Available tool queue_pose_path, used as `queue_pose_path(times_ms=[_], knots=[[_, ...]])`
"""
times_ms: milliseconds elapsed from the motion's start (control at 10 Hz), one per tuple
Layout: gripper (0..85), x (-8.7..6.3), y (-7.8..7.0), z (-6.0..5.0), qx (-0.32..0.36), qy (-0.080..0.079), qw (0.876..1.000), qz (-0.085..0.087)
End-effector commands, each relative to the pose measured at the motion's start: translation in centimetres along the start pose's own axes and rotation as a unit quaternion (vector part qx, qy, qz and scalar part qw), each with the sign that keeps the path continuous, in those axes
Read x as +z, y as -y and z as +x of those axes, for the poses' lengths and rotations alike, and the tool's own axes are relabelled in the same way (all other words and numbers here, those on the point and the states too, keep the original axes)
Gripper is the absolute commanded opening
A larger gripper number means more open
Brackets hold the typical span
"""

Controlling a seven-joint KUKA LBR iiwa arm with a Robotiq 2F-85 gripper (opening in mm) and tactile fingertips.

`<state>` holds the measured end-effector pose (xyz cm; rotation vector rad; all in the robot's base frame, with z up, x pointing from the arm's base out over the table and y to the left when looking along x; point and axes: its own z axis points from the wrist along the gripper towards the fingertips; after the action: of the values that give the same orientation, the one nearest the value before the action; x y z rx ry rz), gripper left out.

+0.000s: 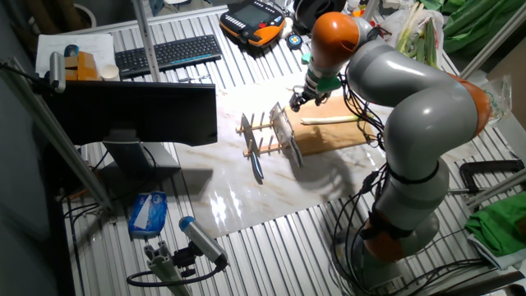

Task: Chop the scallions

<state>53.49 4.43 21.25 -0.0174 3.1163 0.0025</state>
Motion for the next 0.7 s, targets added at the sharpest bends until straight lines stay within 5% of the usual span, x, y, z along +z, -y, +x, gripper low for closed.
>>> queue_pose_path(times_ms=[0,200,400,600], knots=[[85.0,0.1,-0.3,-0.6,0.005,0.001,1.000,-0.001],[85.0,0.7,-0.5,-1.4,0.007,0.004,1.000,-0.004],[85.0,1.4,-1.0,-2.0,0.020,-0.017,0.999,-0.031],[85.0,1.7,-1.5,-2.2,0.022,-0.023,0.999,-0.031]])
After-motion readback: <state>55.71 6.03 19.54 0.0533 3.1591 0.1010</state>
